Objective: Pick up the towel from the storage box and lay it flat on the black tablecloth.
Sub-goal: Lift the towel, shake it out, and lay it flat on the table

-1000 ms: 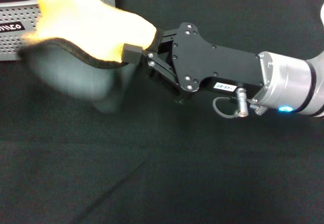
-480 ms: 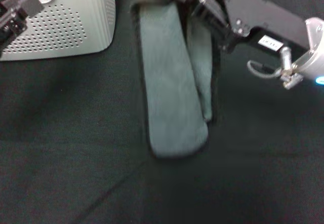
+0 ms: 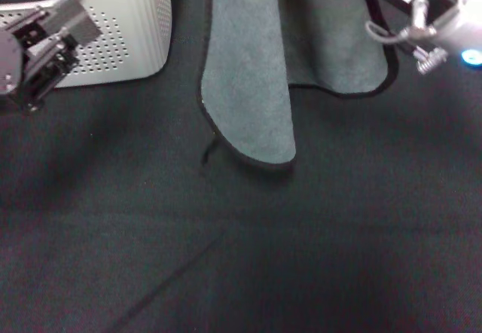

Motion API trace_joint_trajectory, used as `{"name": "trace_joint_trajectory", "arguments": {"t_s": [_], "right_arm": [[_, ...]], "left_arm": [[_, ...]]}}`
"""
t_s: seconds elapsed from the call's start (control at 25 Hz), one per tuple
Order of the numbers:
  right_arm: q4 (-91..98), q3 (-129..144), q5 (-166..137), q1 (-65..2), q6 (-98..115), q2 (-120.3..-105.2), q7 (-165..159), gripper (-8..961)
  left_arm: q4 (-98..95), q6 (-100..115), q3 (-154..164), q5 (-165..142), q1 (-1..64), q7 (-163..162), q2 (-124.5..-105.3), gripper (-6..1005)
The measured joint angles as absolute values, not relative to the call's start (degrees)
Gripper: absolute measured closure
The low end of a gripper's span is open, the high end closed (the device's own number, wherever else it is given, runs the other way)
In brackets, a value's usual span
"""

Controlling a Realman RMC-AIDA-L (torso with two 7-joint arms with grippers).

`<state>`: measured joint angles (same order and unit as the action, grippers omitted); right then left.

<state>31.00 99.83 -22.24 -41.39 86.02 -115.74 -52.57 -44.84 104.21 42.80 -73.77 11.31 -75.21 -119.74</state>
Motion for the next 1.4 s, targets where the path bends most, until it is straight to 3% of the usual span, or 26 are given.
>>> {"name": "trace_joint_trajectory", "arguments": {"t_s": [0.24,0.88,1.4], "right_arm": [[31.84,99.49,-22.21,-44.12,85.45,-115.5,-53.01,940],[37.12,97.12,-22.48,-42.06,90.88,-115.3,-56.12,935],[36.98,97.04,-23.03,-42.16,91.58,-115.5,-56.5,931]], "left_arm": [[-40.33,102.56,42.38,-77.19,13.23,-67.89,-119.58,593],[-33.73,101.4,42.53,-84.02,15.28,-59.68,-118.55,554],[-27.39,103.22,42.8,-89.4,21.24,-59.6,-118.37,483]]}}
